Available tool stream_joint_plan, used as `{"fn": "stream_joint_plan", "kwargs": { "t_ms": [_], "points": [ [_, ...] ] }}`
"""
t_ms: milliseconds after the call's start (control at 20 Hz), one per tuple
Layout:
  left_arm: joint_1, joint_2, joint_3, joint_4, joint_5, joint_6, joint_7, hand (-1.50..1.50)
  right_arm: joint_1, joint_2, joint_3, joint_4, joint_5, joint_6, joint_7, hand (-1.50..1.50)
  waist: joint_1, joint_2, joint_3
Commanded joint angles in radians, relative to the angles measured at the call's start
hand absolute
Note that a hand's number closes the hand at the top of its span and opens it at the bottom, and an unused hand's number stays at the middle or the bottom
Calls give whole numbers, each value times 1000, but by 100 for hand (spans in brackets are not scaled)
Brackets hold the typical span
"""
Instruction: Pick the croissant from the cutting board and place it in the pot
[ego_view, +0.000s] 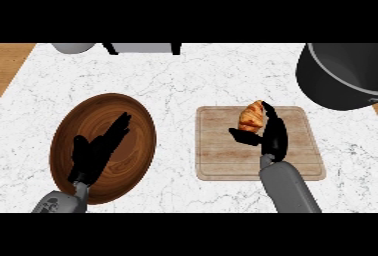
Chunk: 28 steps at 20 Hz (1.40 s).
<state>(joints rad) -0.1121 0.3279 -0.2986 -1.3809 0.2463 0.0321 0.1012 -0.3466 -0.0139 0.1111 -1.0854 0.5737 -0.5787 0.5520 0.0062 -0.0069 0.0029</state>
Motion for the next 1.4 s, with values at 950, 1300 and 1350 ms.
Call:
{"fn": "stream_joint_plan", "kwargs": {
  "t_ms": [950,1300,1350],
  "points": [
    [78,-8,88,-10,-18,-17,4,0,274,-365,-400,-33,-668,358,-840,150,-87,1,7],
    [29,-34,40,-83,-49,-5,87,0,318,-581,-607,305,-770,630,-1168,150,-6,10,1],
    [21,-30,62,55,-59,-58,-37,0,314,-592,-589,337,-723,604,-1194,150,-9,12,-1]
  ]
}}
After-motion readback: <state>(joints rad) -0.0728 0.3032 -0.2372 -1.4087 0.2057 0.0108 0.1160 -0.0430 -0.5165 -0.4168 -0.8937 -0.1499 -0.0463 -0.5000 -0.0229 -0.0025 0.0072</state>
